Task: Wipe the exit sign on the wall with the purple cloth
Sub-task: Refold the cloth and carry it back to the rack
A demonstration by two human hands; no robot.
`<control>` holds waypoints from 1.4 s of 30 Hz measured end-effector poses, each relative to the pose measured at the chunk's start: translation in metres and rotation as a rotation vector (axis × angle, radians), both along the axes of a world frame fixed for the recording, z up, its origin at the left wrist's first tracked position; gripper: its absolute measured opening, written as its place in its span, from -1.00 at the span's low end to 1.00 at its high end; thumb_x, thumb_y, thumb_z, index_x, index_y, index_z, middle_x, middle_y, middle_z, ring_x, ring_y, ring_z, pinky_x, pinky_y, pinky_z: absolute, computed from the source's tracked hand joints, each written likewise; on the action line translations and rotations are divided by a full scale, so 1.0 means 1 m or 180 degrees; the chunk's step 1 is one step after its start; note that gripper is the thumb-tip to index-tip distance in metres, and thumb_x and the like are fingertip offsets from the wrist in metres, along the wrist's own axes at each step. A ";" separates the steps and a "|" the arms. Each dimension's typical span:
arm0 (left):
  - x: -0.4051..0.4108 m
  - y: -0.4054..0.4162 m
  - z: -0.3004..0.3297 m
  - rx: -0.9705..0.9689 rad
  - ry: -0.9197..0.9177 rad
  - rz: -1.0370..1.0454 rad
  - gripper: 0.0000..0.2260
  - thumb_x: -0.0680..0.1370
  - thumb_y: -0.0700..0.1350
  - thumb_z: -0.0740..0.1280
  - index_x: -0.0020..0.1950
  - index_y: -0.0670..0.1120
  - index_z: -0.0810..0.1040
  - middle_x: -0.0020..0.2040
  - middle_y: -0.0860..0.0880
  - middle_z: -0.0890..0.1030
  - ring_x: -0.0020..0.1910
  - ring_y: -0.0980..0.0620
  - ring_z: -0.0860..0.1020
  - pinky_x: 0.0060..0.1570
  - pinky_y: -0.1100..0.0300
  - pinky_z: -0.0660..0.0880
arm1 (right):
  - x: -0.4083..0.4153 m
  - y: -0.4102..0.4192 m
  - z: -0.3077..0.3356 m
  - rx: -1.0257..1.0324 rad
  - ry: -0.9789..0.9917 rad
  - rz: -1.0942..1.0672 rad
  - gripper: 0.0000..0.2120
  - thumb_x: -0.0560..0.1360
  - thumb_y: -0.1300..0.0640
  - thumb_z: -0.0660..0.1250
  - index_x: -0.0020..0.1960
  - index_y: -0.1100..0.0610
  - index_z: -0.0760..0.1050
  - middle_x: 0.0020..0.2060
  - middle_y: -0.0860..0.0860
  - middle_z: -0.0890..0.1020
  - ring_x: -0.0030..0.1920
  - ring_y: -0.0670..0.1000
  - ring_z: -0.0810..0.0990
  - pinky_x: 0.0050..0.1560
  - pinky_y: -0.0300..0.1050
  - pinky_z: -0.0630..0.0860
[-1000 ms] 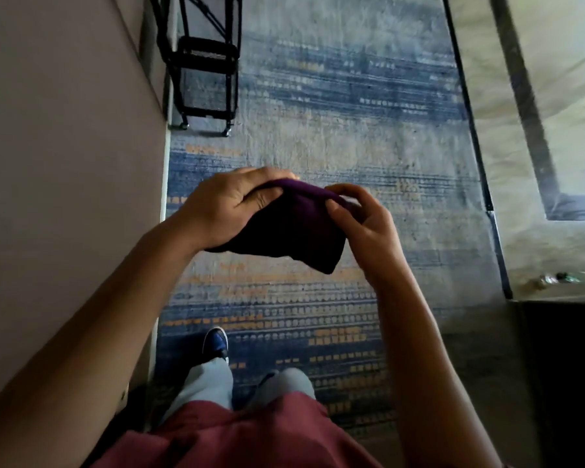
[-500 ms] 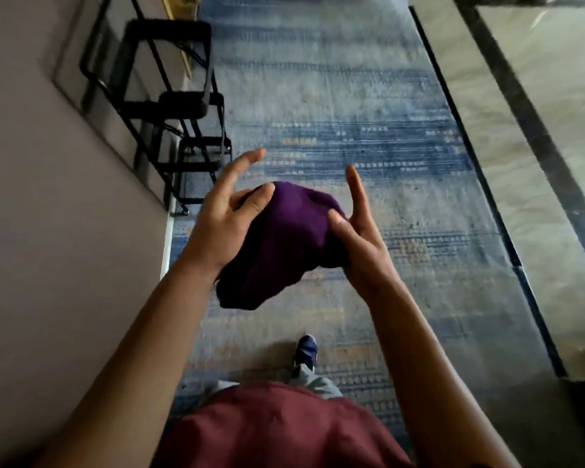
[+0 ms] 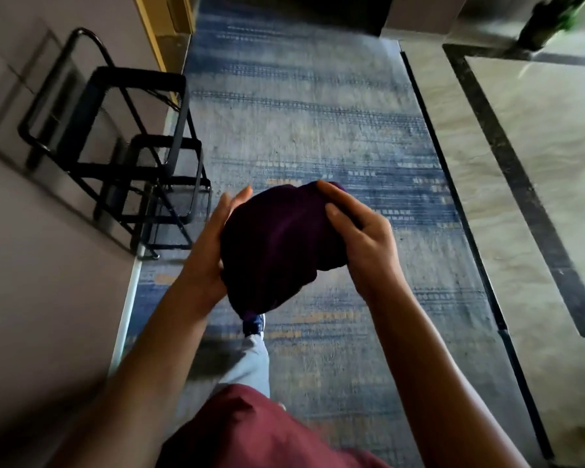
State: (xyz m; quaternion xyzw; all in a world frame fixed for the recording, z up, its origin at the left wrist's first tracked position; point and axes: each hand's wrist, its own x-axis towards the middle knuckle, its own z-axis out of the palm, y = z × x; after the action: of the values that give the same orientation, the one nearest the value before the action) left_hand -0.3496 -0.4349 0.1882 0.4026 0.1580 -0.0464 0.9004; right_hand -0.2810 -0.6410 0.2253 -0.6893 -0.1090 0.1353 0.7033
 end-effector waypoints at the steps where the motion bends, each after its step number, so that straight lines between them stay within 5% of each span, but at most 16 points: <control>1: 0.015 0.006 -0.004 -0.0397 -0.0039 0.0044 -0.17 0.42 0.30 0.47 0.59 0.02 0.33 0.55 -0.10 0.41 0.51 -0.12 0.41 0.52 -0.15 0.32 | 0.021 0.010 0.000 0.0052 -0.0011 -0.0075 -0.68 0.64 0.22 0.34 0.29 -0.07 0.65 0.11 -0.22 0.76 0.22 -0.23 0.67 0.17 -0.33 0.58; 5: 0.080 0.029 -0.018 -0.1005 -0.0082 0.0247 -0.22 0.47 0.22 0.42 0.62 0.02 0.26 0.54 -0.13 0.42 0.51 -0.15 0.42 0.44 -0.12 0.42 | 0.100 0.049 -0.003 0.0066 -0.0007 -0.0185 -0.69 0.63 0.23 0.36 0.31 -0.03 0.66 0.12 -0.21 0.76 0.21 -0.22 0.68 0.11 -0.36 0.58; 9: 0.148 0.069 -0.006 0.0072 -0.0100 0.0623 -0.25 0.51 -0.01 0.50 0.63 0.12 0.22 0.39 -0.08 0.60 0.33 -0.06 0.61 0.11 0.10 0.64 | 0.165 0.083 -0.001 0.0043 0.0018 -0.0526 -0.69 0.63 0.22 0.38 0.30 -0.06 0.67 0.17 -0.17 0.75 0.26 -0.16 0.68 0.23 -0.23 0.62; 12: 0.195 0.111 0.007 0.0889 -0.0489 0.0664 -0.17 0.45 -0.04 0.58 0.58 0.33 0.21 0.50 0.02 0.50 0.39 -0.01 0.57 0.20 0.09 0.60 | 0.215 0.117 0.006 0.0004 0.0050 -0.0622 -0.68 0.63 0.19 0.39 0.29 -0.14 0.67 0.18 -0.19 0.74 0.29 -0.15 0.66 0.36 -0.06 0.59; 15: 0.233 0.146 0.020 0.1464 -0.0670 0.0821 -0.45 0.53 -0.05 0.48 0.47 0.28 0.44 0.53 0.00 0.45 0.42 -0.02 0.54 0.34 0.00 0.53 | 0.259 0.154 0.010 -0.0165 -0.0087 -0.0535 -0.64 0.62 0.02 0.39 0.40 -0.16 0.57 0.33 -0.14 0.67 0.37 -0.13 0.61 0.40 0.03 0.57; 17: 0.252 0.162 0.020 0.1800 -0.0481 0.1146 -0.72 0.55 -0.08 0.39 0.21 0.19 0.69 0.29 0.05 0.67 0.31 0.05 0.61 0.38 0.02 0.50 | 0.288 0.185 0.008 -0.0282 -0.0187 -0.0276 -0.58 0.59 -0.06 0.40 0.44 -0.21 0.51 0.32 -0.19 0.66 0.35 -0.17 0.61 0.32 -0.04 0.62; 21: 0.277 0.198 0.012 0.1886 0.0058 0.1761 -0.72 0.53 -0.13 0.33 0.03 0.19 0.76 0.11 0.12 0.74 0.21 0.13 0.66 0.31 0.12 0.49 | 0.345 0.250 -0.011 -0.0448 -0.0222 0.0412 -0.58 0.60 -0.04 0.39 0.43 -0.28 0.50 0.15 -0.50 0.64 0.24 -0.39 0.59 0.12 -0.40 0.59; 27: 0.299 0.256 -0.018 0.2715 0.0749 0.2189 -0.68 0.47 0.15 0.46 0.22 0.32 0.64 0.16 0.44 0.63 0.25 0.43 0.54 0.20 0.53 0.41 | 0.419 0.358 -0.057 -0.0699 -0.0286 0.1430 -0.54 0.67 0.00 0.32 0.56 -0.08 0.41 0.45 -0.15 0.54 0.47 -0.20 0.48 0.54 -0.04 0.42; 31: 0.325 0.293 -0.046 0.2668 0.1114 0.2610 -0.58 0.51 -0.03 0.48 0.36 0.16 0.59 0.29 0.24 0.64 0.34 0.31 0.53 0.32 0.45 0.36 | 0.463 0.425 -0.076 -0.1127 -0.0453 0.2276 -0.42 0.66 0.12 0.36 0.63 -0.01 0.26 0.51 -0.03 0.47 0.36 -0.30 0.45 0.28 -0.55 0.39; 33: 0.337 0.313 -0.058 0.2597 0.1370 0.2876 -0.55 0.51 -0.07 0.47 0.41 0.08 0.57 0.31 0.09 0.64 0.29 0.19 0.57 0.30 0.41 0.41 | 0.479 0.457 -0.086 -0.1391 -0.0732 0.2664 -0.35 0.64 0.07 0.39 0.66 -0.04 0.20 0.44 -0.10 0.47 0.29 -0.35 0.42 0.15 -0.63 0.36; 38: 0.350 0.358 -0.085 0.2416 0.2048 0.3375 -0.56 0.54 -0.22 0.45 0.41 0.01 0.56 0.23 0.03 0.63 0.16 0.16 0.57 -0.01 0.65 0.37 | 0.497 0.531 -0.110 -0.1734 -0.0866 0.3392 -0.26 0.61 0.21 0.41 0.67 0.01 0.13 0.51 0.11 0.49 0.45 0.10 0.52 0.46 0.16 0.48; 42: 0.342 0.396 -0.111 0.2347 0.2264 0.3373 -0.56 0.56 -0.23 0.43 0.43 0.00 0.55 0.27 0.01 0.60 0.19 0.13 0.54 -0.03 0.67 0.35 | 0.491 0.580 -0.138 -0.1960 -0.1015 0.3572 -0.25 0.58 0.31 0.38 0.67 0.05 0.15 0.46 0.17 0.53 0.41 0.21 0.55 0.43 0.26 0.48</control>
State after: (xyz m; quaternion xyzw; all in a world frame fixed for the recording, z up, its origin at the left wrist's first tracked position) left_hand -0.0074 -0.0387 0.0773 0.5095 0.6191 0.3232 0.5026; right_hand 0.2101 -0.0606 0.0874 -0.7091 -0.5110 0.4026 0.2719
